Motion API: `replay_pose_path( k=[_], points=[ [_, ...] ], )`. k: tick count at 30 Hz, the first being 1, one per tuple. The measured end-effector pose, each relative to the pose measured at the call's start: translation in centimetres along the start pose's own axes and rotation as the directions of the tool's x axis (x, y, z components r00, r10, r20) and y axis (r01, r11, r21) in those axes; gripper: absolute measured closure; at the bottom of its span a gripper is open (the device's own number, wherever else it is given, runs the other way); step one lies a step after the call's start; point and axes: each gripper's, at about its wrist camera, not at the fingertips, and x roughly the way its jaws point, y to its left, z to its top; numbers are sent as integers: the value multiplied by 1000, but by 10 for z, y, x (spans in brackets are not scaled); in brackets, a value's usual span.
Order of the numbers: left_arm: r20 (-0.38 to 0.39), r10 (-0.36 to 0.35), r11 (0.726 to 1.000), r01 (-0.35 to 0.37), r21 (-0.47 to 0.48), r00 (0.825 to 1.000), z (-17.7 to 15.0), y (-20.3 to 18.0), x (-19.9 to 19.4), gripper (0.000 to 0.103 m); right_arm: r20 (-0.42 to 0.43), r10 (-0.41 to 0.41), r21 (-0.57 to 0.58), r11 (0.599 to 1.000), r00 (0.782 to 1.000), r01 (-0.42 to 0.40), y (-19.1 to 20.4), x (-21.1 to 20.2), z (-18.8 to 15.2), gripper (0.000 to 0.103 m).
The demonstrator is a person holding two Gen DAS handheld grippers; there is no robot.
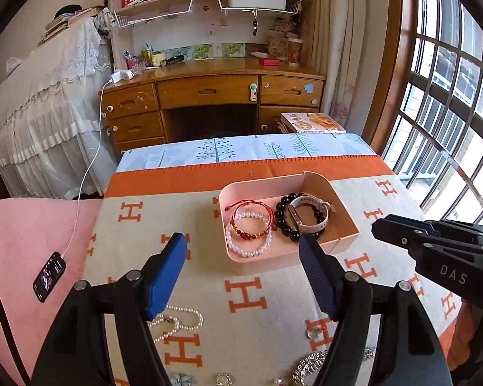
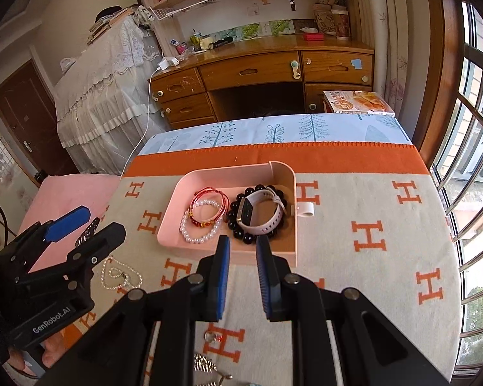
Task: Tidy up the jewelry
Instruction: 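Carry the watch and red bangle into the pink box and release both, then grasp the pearl necklace with the left tool while the right tool grasps a small silver charm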
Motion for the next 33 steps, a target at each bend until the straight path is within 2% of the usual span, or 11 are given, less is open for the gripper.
replay_pose_path(
  k=[5, 9, 12, 14, 16, 18, 24, 33],
  points=[
    [23, 6, 1000, -6, -5, 1000, -15, 0, -25, 26, -1, 16, -11, 1000, 1000, -16, 5, -21, -20, 86],
    [45, 20, 1000, -20, 11, 999, -32, 0, -42, 16, -15, 48, -13, 999, 999, -48, 10, -34, -39, 86],
    [57, 34, 999, -35, 18, 998, -46, -1, -51, 14, -27, 60, -22, 998, 998, -60, 14, -40, -53, 86],
    [54, 33, 999, -34, 19, 998, -55, -1, -56, 14, -41, 65, -25, 997, 997, -66, 14, -42, -62, 84],
    [50, 30, 999, -31, 18, 998, -63, 0, -58, 14, -46, 66, -25, 997, 997, -67, 13, -43, -70, 76],
    [46, 29, 999, -30, 18, 998, -73, 2, -61, 14, -47, 55, -31, 998, 997, -56, 13, -43, -77, 74],
    [2, -4, 999, 4, -35, 1000, -99, 19, -58, 14, -86, 39, -15, 999, 996, -41, 2, -35, -98, 74],
    [-50, 3, 991, -10, -135, 999, -131, 58, -44, 14, -167, 29, 30, 999, 986, -24, -21, -17, -133, 74]
  ],
)
